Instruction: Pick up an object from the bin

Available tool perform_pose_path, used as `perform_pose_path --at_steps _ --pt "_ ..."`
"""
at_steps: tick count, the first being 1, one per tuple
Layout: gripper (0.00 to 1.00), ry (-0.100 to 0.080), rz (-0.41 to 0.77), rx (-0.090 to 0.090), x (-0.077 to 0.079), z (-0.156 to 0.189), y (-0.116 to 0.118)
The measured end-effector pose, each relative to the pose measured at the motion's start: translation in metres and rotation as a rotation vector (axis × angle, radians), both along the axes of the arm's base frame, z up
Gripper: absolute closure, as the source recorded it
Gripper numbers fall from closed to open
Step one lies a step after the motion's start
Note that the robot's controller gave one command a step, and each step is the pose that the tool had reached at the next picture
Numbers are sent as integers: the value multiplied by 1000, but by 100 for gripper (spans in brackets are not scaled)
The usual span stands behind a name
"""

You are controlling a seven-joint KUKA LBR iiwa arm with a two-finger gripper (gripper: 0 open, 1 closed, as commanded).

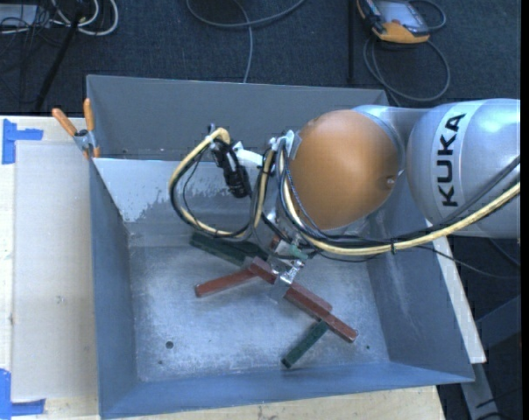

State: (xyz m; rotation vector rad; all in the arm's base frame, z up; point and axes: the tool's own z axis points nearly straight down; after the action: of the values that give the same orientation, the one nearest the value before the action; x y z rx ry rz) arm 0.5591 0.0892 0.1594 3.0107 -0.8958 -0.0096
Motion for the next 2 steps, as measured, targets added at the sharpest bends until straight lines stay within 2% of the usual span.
perform_pose_path --at_steps 1,2 --pt "100 -2 315 3 18 -9 14" --pt "100 0 309 2 18 -9 13"
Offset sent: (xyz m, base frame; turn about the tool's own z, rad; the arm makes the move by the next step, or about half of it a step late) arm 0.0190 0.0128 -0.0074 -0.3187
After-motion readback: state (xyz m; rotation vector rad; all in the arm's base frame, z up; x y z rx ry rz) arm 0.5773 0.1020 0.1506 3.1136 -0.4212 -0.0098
